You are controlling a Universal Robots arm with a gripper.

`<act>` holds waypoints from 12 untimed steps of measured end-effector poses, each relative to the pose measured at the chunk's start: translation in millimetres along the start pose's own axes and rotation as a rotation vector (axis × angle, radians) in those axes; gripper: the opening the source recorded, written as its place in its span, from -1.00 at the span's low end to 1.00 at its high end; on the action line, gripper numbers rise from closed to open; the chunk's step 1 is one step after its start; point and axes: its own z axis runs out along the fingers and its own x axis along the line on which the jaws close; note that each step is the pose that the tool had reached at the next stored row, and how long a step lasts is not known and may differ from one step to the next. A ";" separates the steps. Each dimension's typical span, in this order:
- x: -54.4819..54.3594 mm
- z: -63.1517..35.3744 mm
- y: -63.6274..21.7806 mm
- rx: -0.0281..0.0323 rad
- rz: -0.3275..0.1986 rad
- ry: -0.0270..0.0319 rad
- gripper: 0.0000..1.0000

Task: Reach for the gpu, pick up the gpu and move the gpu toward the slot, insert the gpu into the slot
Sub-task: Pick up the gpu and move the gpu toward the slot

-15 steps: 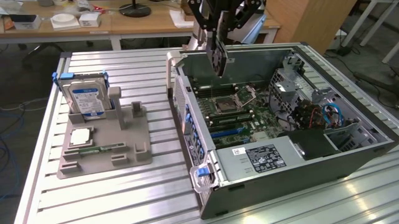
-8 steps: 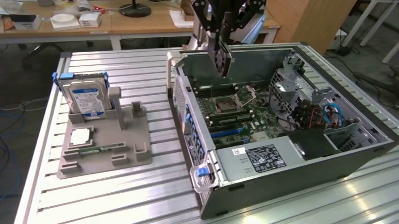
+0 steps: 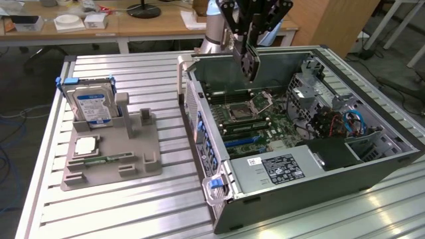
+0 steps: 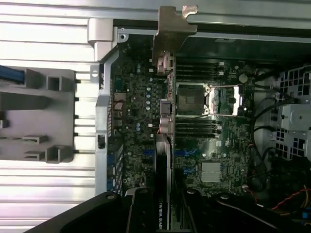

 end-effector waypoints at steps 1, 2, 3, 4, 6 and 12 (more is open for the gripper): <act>-2.4 0.1 0.0 0.0000 0.001 0.0000 -0.48; -4.8 0.2 0.0 0.0000 0.002 0.0000 -0.48; -7.5 0.3 0.0 0.0001 0.002 0.0000 -0.48; -10.6 0.4 -0.1 0.0001 0.002 0.0000 -0.48; -16.2 0.7 -0.1 0.0000 0.002 0.0003 -0.48; -29.1 1.2 -0.2 0.0000 0.002 0.0172 -0.48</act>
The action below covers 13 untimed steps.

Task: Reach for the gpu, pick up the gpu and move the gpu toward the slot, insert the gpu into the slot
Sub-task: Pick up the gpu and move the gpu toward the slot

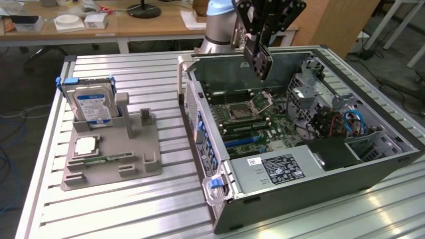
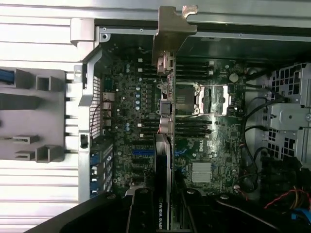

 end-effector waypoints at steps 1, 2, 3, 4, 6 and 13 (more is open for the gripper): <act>-2.5 0.4 0.0 -0.0001 0.000 0.0008 -0.48; -5.1 0.8 0.0 -0.0001 0.000 0.0010 -0.48; -7.9 0.9 0.0 -0.0002 0.000 0.0011 -0.48; -11.1 1.0 0.0 -0.0001 0.000 0.0012 -0.48; -17.8 1.2 -0.1 -0.0001 0.000 0.0012 -0.48; -34.6 2.1 -0.2 -0.0001 0.000 0.0012 -0.48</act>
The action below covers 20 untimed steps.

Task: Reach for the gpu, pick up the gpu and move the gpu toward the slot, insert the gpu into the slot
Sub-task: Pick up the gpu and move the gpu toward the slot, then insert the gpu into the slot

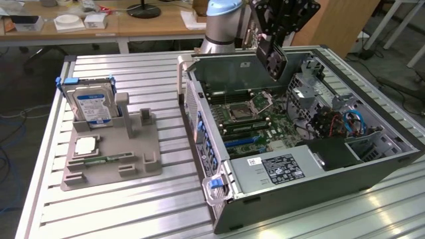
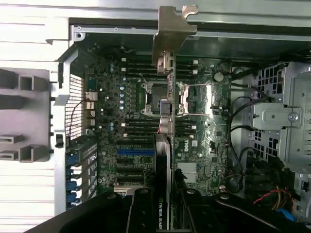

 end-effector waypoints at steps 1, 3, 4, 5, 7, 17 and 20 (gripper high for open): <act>-3.5 0.1 0.0 0.0000 0.000 0.0000 -0.48; -11.3 0.4 0.0 0.0000 0.000 0.0000 -0.48; -15.1 0.6 -0.1 0.0000 0.000 0.0001 -0.48; -19.4 0.8 -0.1 0.0001 0.000 0.0001 -0.48; -28.4 1.4 -0.1 -0.0001 0.000 0.0000 -0.48; -34.3 1.6 -0.2 0.0000 -0.028 0.0003 -0.48; -34.4 2.0 -0.3 -0.0006 -0.078 0.0007 -0.48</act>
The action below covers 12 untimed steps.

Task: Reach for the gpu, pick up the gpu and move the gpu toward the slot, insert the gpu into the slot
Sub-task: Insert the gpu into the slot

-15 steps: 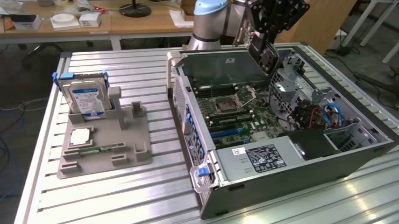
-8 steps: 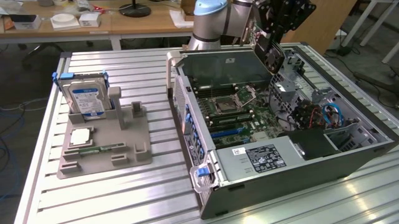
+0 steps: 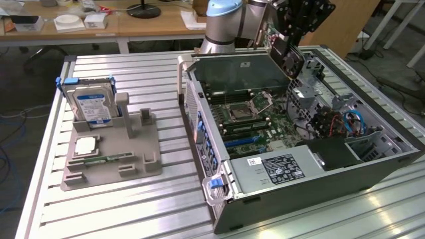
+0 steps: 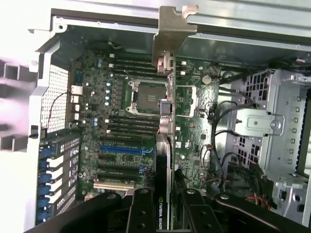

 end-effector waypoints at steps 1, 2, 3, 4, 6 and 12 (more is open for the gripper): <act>0.0 0.1 0.0 -0.0001 -0.012 0.0001 -0.48; 0.0 0.2 0.0 -0.0003 -0.025 0.0002 -0.48; 0.0 0.4 0.0 -0.0007 -0.041 0.0003 -0.48; 0.0 0.6 0.0 -0.0009 -0.059 0.0005 -0.48; 0.0 0.8 -0.1 -0.0012 -0.091 0.0008 -0.48; 0.1 1.5 -0.1 -0.0021 -0.189 0.0018 -0.48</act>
